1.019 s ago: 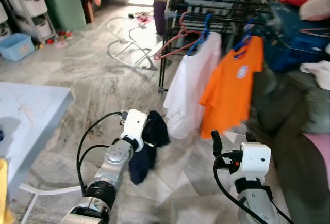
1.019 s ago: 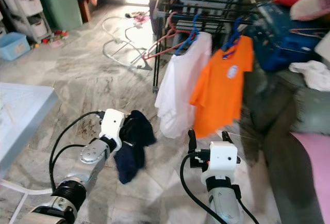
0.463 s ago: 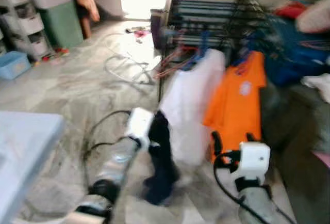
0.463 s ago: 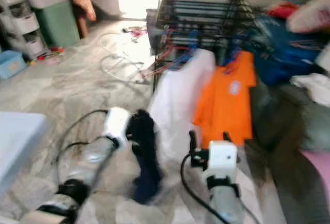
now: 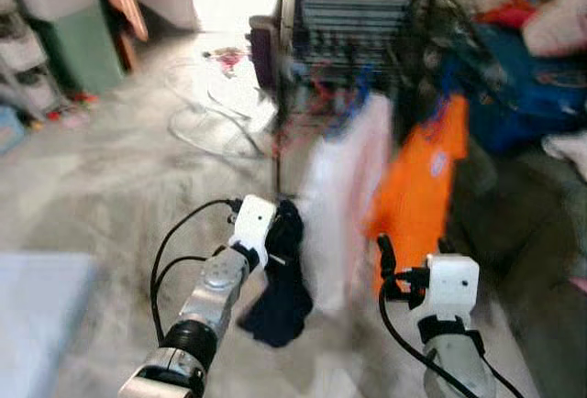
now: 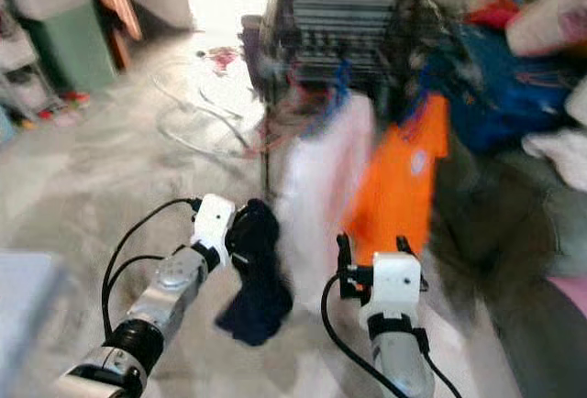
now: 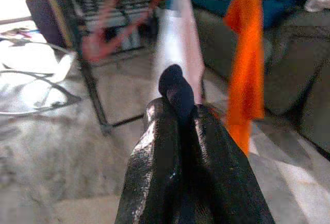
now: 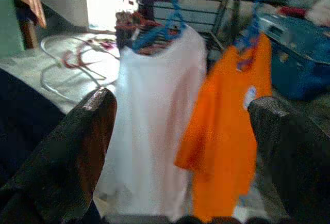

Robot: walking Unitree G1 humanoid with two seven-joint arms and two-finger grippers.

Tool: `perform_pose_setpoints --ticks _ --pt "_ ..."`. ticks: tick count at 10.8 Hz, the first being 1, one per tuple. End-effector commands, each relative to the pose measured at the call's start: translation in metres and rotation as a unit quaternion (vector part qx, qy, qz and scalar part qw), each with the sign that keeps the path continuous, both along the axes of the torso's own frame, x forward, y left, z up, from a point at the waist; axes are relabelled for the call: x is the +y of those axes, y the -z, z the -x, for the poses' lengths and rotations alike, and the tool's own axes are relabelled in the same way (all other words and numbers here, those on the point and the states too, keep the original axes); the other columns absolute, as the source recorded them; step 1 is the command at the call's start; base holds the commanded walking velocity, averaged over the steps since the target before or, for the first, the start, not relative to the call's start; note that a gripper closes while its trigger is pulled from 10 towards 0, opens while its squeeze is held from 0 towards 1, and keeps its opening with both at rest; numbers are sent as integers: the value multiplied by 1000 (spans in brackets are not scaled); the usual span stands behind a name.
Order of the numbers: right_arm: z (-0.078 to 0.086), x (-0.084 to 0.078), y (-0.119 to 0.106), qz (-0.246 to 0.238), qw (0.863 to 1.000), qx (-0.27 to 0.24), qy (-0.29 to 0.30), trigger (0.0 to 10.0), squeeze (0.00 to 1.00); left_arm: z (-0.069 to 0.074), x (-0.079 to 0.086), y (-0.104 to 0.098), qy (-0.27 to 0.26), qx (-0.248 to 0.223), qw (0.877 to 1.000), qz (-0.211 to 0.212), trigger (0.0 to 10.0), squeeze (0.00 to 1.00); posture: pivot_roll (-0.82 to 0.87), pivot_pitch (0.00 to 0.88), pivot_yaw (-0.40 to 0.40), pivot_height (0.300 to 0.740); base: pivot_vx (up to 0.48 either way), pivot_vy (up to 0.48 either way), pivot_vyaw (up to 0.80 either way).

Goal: Hang hanger

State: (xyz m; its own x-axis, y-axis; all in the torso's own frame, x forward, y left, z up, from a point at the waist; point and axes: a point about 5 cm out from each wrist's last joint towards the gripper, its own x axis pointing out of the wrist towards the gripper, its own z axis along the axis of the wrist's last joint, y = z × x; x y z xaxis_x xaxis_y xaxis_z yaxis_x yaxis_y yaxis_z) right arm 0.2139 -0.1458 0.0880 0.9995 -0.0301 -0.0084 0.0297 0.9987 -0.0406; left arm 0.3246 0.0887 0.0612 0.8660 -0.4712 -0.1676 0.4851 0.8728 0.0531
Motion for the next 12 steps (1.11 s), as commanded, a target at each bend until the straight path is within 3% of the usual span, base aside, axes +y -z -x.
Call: perform_pose_setpoints --ticks 1,6,12 --pt "0 6 -3 -5 1000 -5 -4 10000 0 -4 9 -5 -5 -15 1000 -10 10000 0 -85 0 -19 740 364 311 0" --pt "-1 8 -2 3 1000 -2 -9 10000 0 -6 -5 -12 -1 -30 1000 1 10000 0 -82 0 -26 740 451 57 0" --pt "0 12 0 3 1000 4 -11 10000 0 -5 -1 -10 0 -31 999 -11 10000 0 -83 7 -19 740 474 0 0"
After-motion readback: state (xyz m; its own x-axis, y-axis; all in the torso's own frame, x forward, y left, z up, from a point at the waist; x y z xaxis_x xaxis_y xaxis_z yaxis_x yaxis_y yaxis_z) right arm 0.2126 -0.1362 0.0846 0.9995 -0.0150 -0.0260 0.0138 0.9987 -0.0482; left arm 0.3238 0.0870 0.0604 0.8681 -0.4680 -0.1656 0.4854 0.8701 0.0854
